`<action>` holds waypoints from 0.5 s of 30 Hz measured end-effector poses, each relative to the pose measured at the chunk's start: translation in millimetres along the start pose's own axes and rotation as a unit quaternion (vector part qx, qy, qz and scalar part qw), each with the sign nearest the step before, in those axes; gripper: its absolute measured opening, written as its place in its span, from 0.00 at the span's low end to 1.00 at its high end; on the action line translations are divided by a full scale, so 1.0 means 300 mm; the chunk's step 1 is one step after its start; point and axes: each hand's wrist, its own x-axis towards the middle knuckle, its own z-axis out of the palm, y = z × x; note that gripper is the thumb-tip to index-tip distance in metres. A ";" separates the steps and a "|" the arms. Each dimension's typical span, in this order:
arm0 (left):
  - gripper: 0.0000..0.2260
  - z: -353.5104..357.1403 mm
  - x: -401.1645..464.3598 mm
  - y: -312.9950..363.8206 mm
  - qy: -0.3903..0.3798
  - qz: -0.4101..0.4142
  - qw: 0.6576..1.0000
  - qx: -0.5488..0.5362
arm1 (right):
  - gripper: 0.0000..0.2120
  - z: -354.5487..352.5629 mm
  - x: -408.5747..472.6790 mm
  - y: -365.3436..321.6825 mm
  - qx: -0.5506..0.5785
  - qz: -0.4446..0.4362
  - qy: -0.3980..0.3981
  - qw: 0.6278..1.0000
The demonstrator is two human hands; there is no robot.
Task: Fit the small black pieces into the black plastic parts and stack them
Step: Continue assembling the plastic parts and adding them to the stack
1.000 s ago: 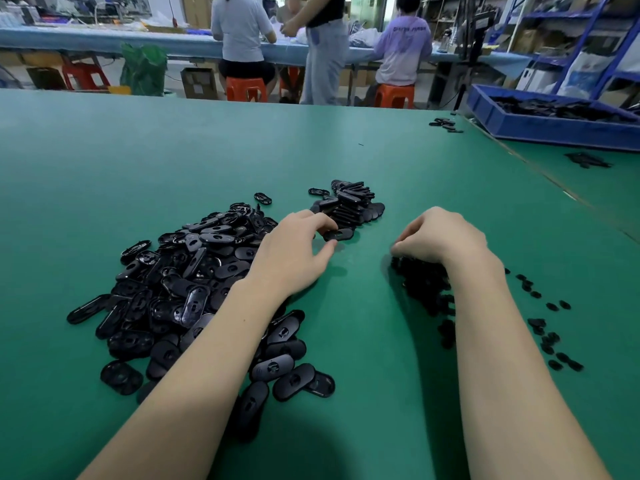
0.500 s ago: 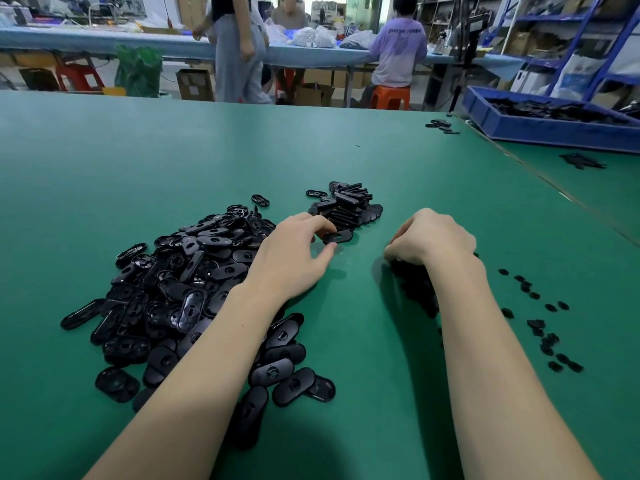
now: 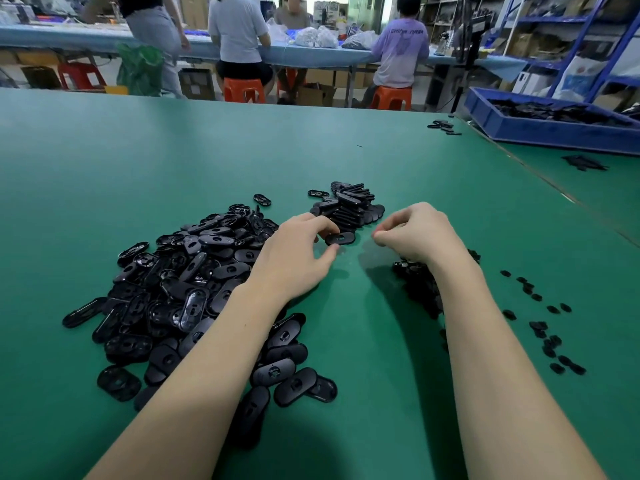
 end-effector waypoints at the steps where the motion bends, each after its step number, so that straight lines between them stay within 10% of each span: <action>1: 0.09 -0.001 0.000 0.001 0.002 0.000 1.000 -0.003 | 0.05 0.002 0.002 0.000 0.034 -0.020 -0.005 0.999; 6: 0.09 -0.004 -0.003 0.006 0.023 -0.006 1.000 0.002 | 0.11 0.035 -0.002 -0.018 0.214 -0.118 -0.066 0.967; 15: 0.07 -0.001 -0.005 0.011 0.054 -0.013 0.998 0.032 | 0.08 0.085 0.013 -0.020 0.198 -0.140 -0.052 0.969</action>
